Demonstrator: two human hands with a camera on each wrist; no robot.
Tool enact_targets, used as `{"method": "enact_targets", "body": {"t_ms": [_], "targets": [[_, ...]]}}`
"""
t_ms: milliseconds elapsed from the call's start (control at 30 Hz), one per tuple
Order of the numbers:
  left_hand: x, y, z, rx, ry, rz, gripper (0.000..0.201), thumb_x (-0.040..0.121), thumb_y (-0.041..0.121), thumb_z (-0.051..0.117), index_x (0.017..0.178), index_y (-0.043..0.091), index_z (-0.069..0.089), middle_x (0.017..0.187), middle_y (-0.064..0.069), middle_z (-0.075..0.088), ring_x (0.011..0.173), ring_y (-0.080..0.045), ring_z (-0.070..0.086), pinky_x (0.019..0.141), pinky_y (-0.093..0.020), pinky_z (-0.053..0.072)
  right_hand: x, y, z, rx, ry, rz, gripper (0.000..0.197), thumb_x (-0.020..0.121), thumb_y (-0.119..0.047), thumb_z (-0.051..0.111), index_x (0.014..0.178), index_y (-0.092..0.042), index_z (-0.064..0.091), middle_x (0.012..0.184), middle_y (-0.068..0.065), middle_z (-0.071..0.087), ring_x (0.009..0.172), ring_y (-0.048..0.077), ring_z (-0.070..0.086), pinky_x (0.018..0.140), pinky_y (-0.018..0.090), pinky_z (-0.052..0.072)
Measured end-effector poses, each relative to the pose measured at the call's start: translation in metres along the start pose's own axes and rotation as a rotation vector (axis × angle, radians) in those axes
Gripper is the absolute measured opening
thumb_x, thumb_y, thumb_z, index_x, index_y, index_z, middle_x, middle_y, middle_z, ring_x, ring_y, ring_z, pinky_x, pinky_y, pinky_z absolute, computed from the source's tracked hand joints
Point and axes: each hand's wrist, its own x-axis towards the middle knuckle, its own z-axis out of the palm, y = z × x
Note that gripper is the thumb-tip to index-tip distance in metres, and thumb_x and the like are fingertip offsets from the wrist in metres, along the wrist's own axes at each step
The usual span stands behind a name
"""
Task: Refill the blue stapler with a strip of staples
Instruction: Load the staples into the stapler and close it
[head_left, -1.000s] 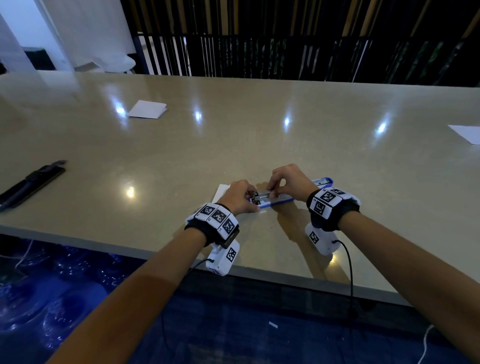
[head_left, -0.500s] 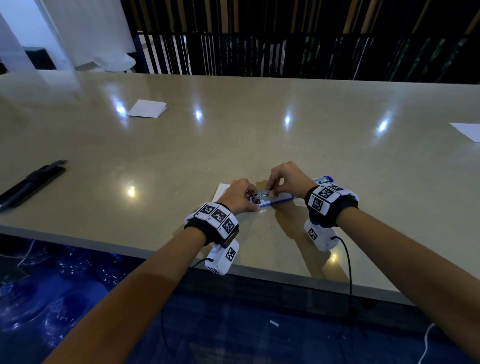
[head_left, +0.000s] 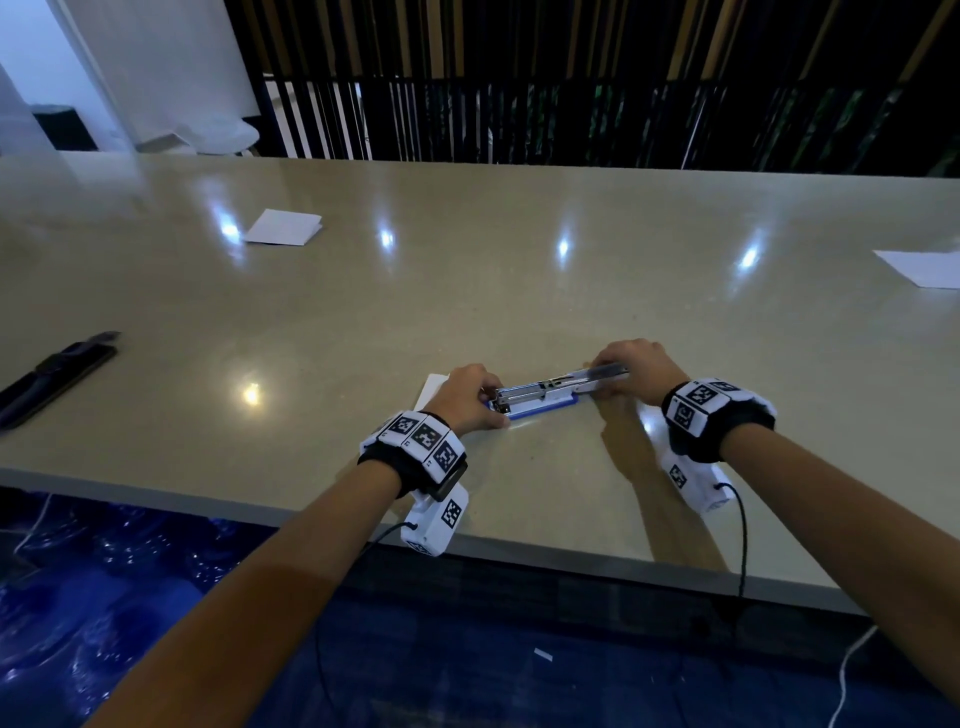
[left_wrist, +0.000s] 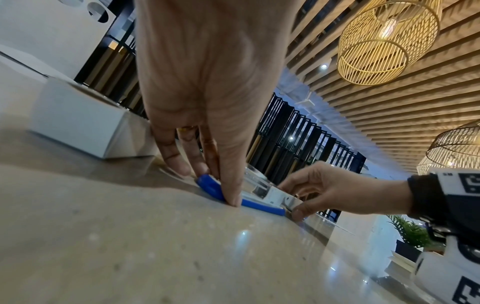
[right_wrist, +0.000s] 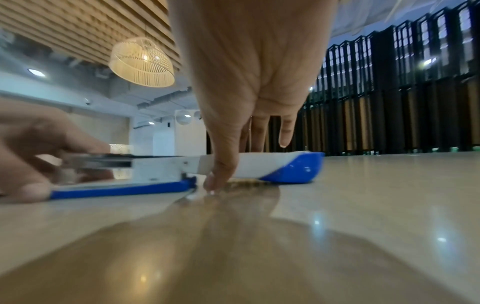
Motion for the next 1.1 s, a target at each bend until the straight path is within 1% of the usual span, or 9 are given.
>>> {"method": "enact_targets", "body": {"t_ms": [167, 333, 467, 533, 600, 667, 733, 933, 1100], "targets": [[0.001, 0.000, 0.000, 0.011, -0.017, -0.001, 0.037, 0.073, 0.018, 0.079, 0.108, 0.006, 0.071, 0.099, -0.006, 0.054, 0.091, -0.022, 0.055, 0.085, -0.035, 0.048, -0.009, 0.033, -0.007, 0.026, 0.013, 0.087, 0.031, 0.075, -0.026, 0.076, 0.103, -0.016, 0.068, 0.108, 0.008, 0.068, 0.106, 0.030, 0.058, 0.094, 0.047, 0.043], [0.004, -0.002, -0.001, 0.008, -0.036, 0.007, 0.039, 0.075, 0.018, 0.078, 0.111, 0.007, 0.070, 0.099, -0.003, 0.051, 0.089, -0.017, 0.051, 0.082, -0.030, 0.044, -0.009, 0.039, -0.027, 0.156, 0.077, -0.044, 0.029, 0.069, -0.006, 0.080, 0.096, -0.007, 0.071, 0.097, 0.014, 0.070, 0.092, 0.030, 0.062, 0.086, 0.044, 0.051], [0.006, -0.004, 0.000, -0.007, -0.033, 0.011, 0.042, 0.074, 0.019, 0.079, 0.113, 0.007, 0.069, 0.100, -0.003, 0.053, 0.089, -0.017, 0.053, 0.080, -0.027, 0.045, -0.010, 0.021, -0.062, 0.342, 0.159, -0.168, 0.039, 0.063, -0.005, 0.084, 0.100, -0.003, 0.071, 0.092, 0.011, 0.070, 0.074, -0.005, 0.061, 0.073, 0.002, 0.045], [0.006, -0.005, -0.001, -0.021, -0.028, 0.007, 0.042, 0.073, 0.019, 0.080, 0.111, 0.007, 0.070, 0.098, -0.003, 0.054, 0.089, -0.017, 0.054, 0.080, -0.028, 0.046, -0.007, 0.000, -0.070, 0.453, 0.146, -0.208, 0.042, 0.063, -0.005, 0.083, 0.103, -0.003, 0.070, 0.094, 0.012, 0.070, 0.079, -0.001, 0.064, 0.077, 0.008, 0.048], [0.005, -0.006, 0.000, -0.044, -0.020, 0.001, 0.041, 0.070, 0.017, 0.082, 0.108, 0.006, 0.071, 0.094, -0.002, 0.057, 0.086, -0.017, 0.056, 0.078, -0.028, 0.048, -0.004, -0.023, -0.068, 0.555, 0.119, -0.212, 0.042, 0.063, -0.004, 0.083, 0.103, -0.004, 0.069, 0.097, 0.015, 0.072, 0.085, 0.021, 0.067, 0.084, 0.030, 0.050], [0.003, -0.007, 0.001, -0.101, 0.004, -0.017, 0.042, 0.065, 0.013, 0.085, 0.104, 0.006, 0.071, 0.088, -0.001, 0.060, 0.082, -0.016, 0.057, 0.075, -0.026, 0.049, 0.000, -0.044, -0.059, 0.617, 0.088, -0.217, 0.039, 0.062, -0.004, 0.083, 0.098, -0.009, 0.069, 0.097, 0.015, 0.072, 0.083, 0.023, 0.067, 0.083, 0.037, 0.050], [0.000, -0.007, 0.001, -0.169, 0.040, -0.038, 0.049, 0.061, 0.010, 0.086, 0.106, 0.007, 0.067, 0.087, -0.002, 0.063, 0.078, -0.018, 0.059, 0.073, -0.026, 0.051, 0.002, -0.066, -0.046, 0.604, 0.067, -0.244, 0.037, 0.062, -0.004, 0.083, 0.096, -0.010, 0.069, 0.095, 0.013, 0.072, 0.079, 0.017, 0.066, 0.079, 0.033, 0.051], [-0.006, -0.006, 0.001, -0.212, 0.083, -0.059, 0.056, 0.056, 0.013, 0.088, 0.102, 0.009, 0.055, 0.092, -0.013, 0.071, 0.083, -0.031, 0.070, 0.077, -0.046, 0.059, 0.008, -0.100, -0.007, 0.397, -0.037, -0.326, 0.031, 0.064, -0.001, 0.078, 0.093, -0.006, 0.073, 0.091, 0.011, 0.074, 0.079, 0.014, 0.063, 0.067, 0.010, 0.048], [-0.006, -0.007, 0.001, -0.226, 0.080, -0.063, 0.058, 0.056, 0.015, 0.089, 0.103, 0.010, 0.055, 0.093, -0.012, 0.070, 0.083, -0.029, 0.071, 0.078, -0.048, 0.059, 0.010, -0.099, -0.011, 0.386, -0.021, -0.333, 0.029, 0.062, -0.002, 0.080, 0.090, -0.004, 0.074, 0.087, 0.012, 0.074, 0.080, 0.019, 0.067, 0.072, 0.023, 0.056]]}}
